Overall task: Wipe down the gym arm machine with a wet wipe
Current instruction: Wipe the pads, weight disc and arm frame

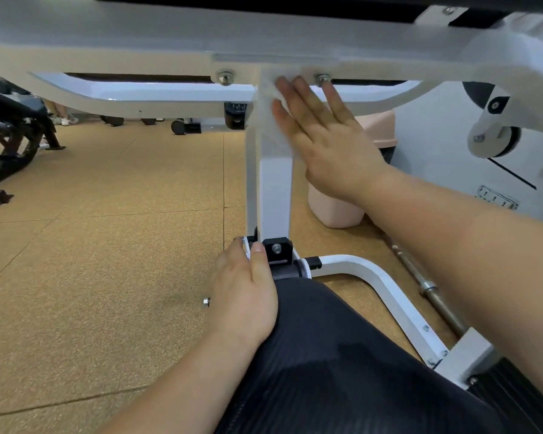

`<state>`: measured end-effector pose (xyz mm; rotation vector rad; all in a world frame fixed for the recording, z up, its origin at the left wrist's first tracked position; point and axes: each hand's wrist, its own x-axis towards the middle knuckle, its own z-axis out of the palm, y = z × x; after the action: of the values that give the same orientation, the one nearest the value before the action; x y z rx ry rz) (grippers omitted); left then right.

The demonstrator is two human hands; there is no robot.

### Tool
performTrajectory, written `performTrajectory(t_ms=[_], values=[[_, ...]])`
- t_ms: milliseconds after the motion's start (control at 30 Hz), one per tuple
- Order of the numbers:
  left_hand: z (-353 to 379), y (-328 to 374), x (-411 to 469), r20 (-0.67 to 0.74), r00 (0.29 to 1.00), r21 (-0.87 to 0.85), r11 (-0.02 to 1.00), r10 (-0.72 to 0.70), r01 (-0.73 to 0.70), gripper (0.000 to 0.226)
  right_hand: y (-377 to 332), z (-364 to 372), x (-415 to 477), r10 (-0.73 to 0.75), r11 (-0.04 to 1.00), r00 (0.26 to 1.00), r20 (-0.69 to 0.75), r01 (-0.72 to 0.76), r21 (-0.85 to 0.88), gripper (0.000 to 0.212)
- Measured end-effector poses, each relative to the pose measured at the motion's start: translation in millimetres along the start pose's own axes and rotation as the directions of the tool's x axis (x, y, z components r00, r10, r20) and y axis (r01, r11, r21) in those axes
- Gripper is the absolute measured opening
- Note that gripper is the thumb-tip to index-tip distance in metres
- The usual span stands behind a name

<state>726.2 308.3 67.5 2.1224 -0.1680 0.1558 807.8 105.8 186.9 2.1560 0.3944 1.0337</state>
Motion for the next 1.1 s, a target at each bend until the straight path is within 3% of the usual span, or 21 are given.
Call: performTrajectory(t_ms=[67,100,167,233,300,367,467,500,600,667,733,867,967,1100], values=[[-0.6,0.8,-1.3,0.011,1.0,-0.011,1.0,0.013,-0.012,0.051,-8.5,-5.5,4.6,0.065,0.998,0.998,0.008,-0.065,-0.013,0.081],[-0.6,0.5,-1.1,0.02,1.0,-0.014,1.0,0.013,-0.013,0.053,-17.1,-1.4,-2.5,0.028,1.0,0.999,0.02,-0.028,-0.013,0.081],[-0.2,-1.2,0.6,0.036,0.999,-0.001,1.0,0.012,-0.012,0.059,-36.6,10.3,-35.6,-0.212,0.977,0.974,0.08,0.211,0.02,0.08],[0.1,-3.8,1.5,0.038,0.999,0.003,1.0,0.013,-0.013,0.064,-48.0,10.4,-72.5,-0.441,0.897,0.868,0.228,0.425,0.12,0.079],[-2.4,-1.7,0.6,0.054,0.998,-0.019,1.0,0.02,-0.019,0.07,-43.1,-3.1,-89.8,-0.488,0.872,0.788,0.375,0.448,0.195,0.076],[-9.5,5.9,-3.6,0.089,0.996,-0.008,1.0,0.028,-0.027,0.065,-33.2,-21.4,-92.6,-0.471,0.879,0.769,0.433,0.363,0.31,0.072],[-30.1,27.4,-10.5,0.169,0.984,-0.037,0.998,0.062,-0.056,0.058,-15.9,-59.0,-89.8,-0.406,0.866,0.811,0.422,0.193,0.462,0.072],[-38.6,38.3,-12.2,0.211,0.977,-0.104,0.995,0.034,-0.012,0.059,-11.3,-75.3,-88.4,-0.382,0.85,0.809,0.448,0.118,0.513,0.074],[-66.1,85.6,-19.6,0.383,0.908,-0.308,0.903,-0.17,0.299,0.057,-0.4,-130.3,-83.3,-0.307,0.787,0.736,0.603,-0.16,0.596,0.08],[-84.5,122.7,-29.1,0.461,0.851,-0.362,0.823,-0.251,0.438,0.047,7.8,-168.8,-78.6,-0.229,0.693,0.745,0.626,-0.327,0.642,0.095],[-103.9,159.9,-39.6,0.514,0.813,-0.401,0.76,-0.275,0.511,0.036,26.3,-210.8,-70.6,-0.197,0.555,0.696,0.69,-0.502,0.664,0.103],[-148.5,235.8,-58.9,0.66,0.723,-0.412,0.706,-0.204,0.576,0.031,70.1,-299.0,-48.7,-0.21,0.38,0.569,0.795,-0.702,0.602,0.091],[-174.2,282.1,-73.1,0.721,0.639,-0.407,0.582,-0.268,0.704,0.034,101.4,-353.8,-39.5,-0.176,0.202,0.508,0.844,-0.82,0.535,0.089],[-194.3,325.6,-82.7,0.754,0.559,-0.38,0.465,-0.346,0.8,0.04,136.1,-400.4,-38.0,-0.189,0.089,0.412,0.891,-0.897,0.434,0.082]])
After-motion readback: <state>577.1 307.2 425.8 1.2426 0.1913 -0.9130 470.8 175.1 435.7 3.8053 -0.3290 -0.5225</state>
